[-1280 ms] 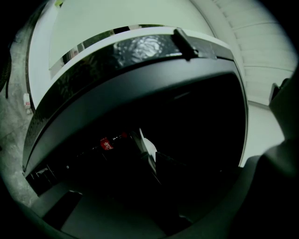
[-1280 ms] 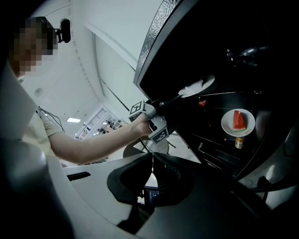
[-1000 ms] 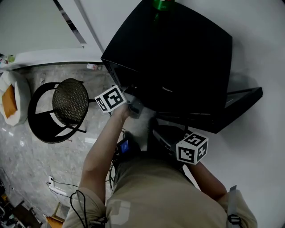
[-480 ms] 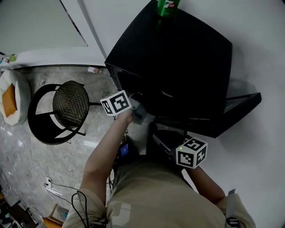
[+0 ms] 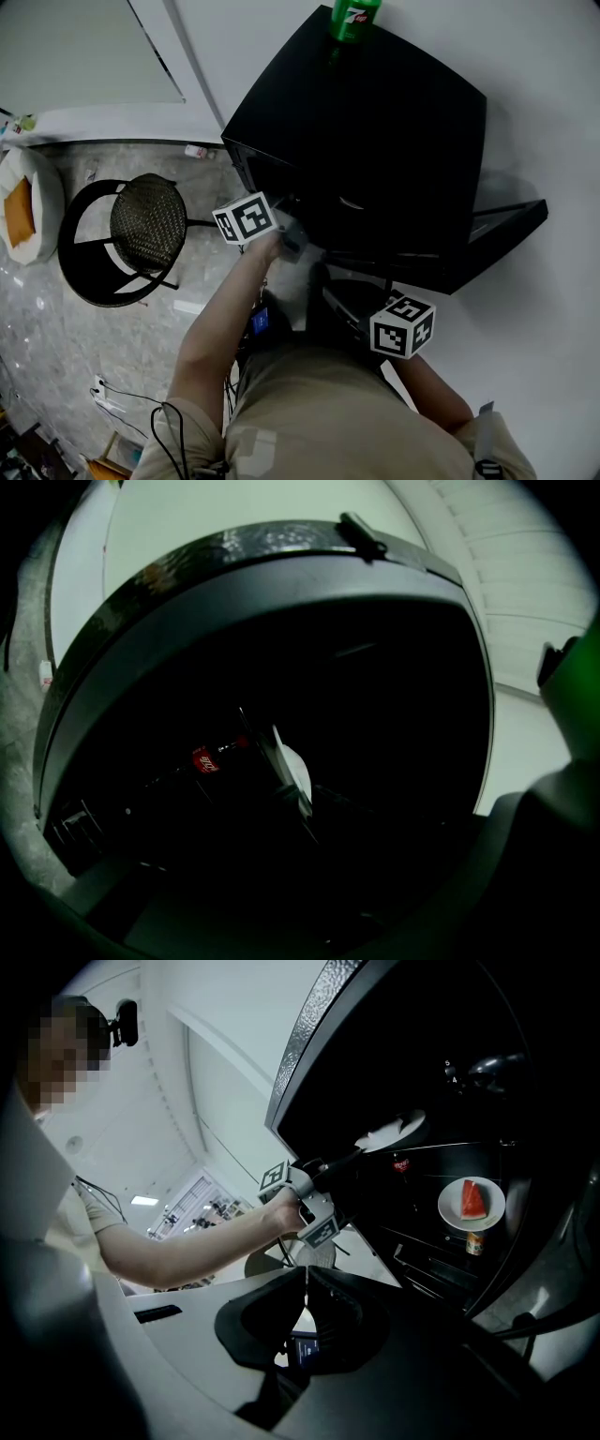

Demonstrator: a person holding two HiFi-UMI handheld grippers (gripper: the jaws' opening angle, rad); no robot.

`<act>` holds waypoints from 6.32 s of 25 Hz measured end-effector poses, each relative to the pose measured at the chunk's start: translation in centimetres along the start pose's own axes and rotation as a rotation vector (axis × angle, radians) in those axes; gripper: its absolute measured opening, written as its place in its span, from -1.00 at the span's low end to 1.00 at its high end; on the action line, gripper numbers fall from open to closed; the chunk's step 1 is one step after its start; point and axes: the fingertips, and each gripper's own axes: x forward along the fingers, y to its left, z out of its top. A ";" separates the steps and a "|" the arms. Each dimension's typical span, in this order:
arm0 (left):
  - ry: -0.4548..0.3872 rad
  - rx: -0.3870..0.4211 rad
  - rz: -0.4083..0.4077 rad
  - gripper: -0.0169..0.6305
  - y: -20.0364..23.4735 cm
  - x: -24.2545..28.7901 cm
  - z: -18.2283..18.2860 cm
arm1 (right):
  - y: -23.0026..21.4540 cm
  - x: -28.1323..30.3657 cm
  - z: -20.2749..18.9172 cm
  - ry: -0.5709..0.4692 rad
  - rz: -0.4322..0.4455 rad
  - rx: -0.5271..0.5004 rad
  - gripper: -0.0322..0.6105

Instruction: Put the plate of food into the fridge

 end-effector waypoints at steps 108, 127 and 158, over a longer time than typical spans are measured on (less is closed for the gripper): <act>0.181 0.405 0.045 -0.87 -1.6 -0.2 -2.1 | -0.5 -1.3 -1.2 0.004 -0.047 0.019 -0.83; 0.208 0.617 0.064 -0.92 -2.2 -12.4 -0.5 | 4.5 2.8 1.9 -0.052 0.008 -0.163 -0.83; 0.129 0.775 0.017 -0.91 -10.5 -24.0 -2.2 | 11.0 3.0 2.9 -0.218 -0.072 -0.343 -0.83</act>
